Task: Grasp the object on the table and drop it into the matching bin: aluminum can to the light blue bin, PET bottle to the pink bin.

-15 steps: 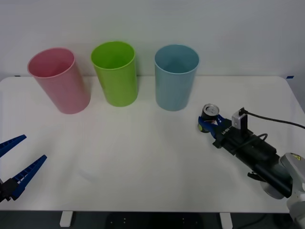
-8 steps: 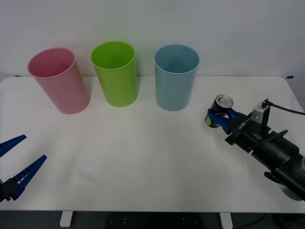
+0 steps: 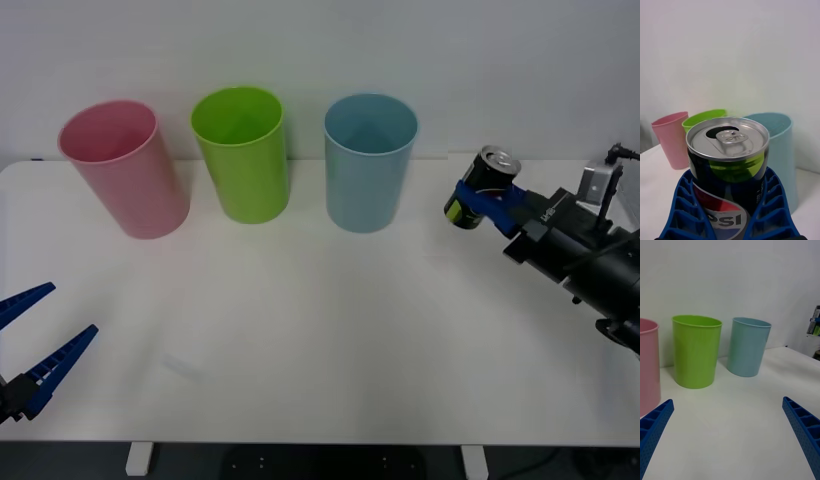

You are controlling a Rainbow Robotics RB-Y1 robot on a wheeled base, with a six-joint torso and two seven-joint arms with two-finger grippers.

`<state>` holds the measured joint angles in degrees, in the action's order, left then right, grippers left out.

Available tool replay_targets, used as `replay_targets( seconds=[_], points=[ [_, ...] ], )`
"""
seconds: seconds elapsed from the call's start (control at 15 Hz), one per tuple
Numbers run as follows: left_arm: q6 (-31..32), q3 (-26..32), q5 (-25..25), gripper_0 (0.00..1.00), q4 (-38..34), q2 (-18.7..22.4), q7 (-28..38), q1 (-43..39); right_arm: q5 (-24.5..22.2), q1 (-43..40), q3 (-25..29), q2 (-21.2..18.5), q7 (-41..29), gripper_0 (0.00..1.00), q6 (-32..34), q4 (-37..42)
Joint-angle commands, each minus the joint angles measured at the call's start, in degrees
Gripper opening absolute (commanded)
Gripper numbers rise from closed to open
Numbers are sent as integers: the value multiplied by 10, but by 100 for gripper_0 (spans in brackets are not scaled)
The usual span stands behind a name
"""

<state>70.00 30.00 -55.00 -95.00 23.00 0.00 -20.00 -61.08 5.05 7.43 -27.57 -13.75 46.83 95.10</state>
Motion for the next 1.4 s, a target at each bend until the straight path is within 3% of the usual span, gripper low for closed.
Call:
replay_targets(
  seconds=[0.07, 0.4, 0.73, 1.4],
  points=[
    [0, 0, 0, 100, 0, 0, 0, 0, -12, 39, 2, -25, -45, 0, 0, 3],
    [0, 0, 0, 100, 0, 0, 0, 0, -57, 112, 6, -42, -74, 0, 4, -21],
    [0, 0, 0, 100, 0, 0, 0, 0, -109, 217, 3, -38, -72, 0, 47, -121],
    [0, 0, 0, 100, 0, 0, 0, 0, -229, 383, 7, 42, -53, 0, 56, -302]
  ],
)
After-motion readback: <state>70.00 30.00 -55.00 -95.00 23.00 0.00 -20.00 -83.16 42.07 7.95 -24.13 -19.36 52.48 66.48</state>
